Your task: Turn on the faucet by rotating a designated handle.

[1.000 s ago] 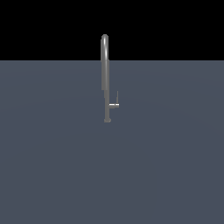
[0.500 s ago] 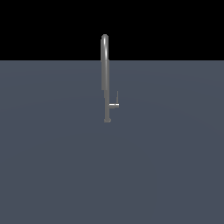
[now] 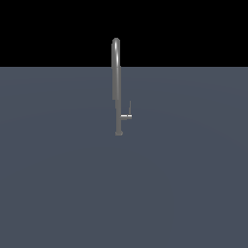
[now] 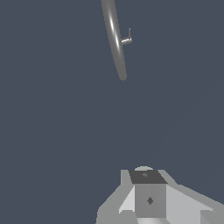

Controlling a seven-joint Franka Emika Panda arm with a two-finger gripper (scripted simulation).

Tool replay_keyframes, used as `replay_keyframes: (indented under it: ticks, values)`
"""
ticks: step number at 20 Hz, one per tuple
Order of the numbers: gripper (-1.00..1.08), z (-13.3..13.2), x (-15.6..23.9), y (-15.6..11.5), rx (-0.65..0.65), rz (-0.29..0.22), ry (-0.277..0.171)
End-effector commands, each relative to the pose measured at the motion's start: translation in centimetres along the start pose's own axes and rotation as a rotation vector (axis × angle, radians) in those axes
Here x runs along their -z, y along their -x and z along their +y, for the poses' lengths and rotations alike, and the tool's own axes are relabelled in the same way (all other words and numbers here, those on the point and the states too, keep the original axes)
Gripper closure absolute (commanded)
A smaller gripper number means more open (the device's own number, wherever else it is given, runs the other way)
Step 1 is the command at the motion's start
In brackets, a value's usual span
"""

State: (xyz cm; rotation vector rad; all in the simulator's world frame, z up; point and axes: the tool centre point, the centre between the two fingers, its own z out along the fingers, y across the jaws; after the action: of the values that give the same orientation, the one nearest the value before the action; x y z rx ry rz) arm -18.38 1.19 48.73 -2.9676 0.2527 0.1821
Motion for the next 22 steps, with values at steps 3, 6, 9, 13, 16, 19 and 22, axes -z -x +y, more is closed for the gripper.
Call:
replay_keyframes:
  ticks: [3,6,9,13,16,19,22]
  values:
    - [1.08,-0.3,-0.5,-2.7,-0.06,-0.061,-0.055]
    - [1.08,-0.5,-0.8,-4.6,-0.101,-0.103,-0.093]
    - [1.08,-0.6,-1.3,-6.4,-0.142,-0.145,-0.131]
    - [1.08,-0.6,-2.1,-8.9,-0.197,-0.202,-0.183]
    - [1.08,-0.6,-2.7,-10.7,-0.239,-0.245,-0.223]
    - [1.08,-0.5,-3.4,-12.6,-0.282,-0.289,-0.263]
    - [1.08,-0.4,-4.3,-14.4,-0.324,-0.333,-0.305]
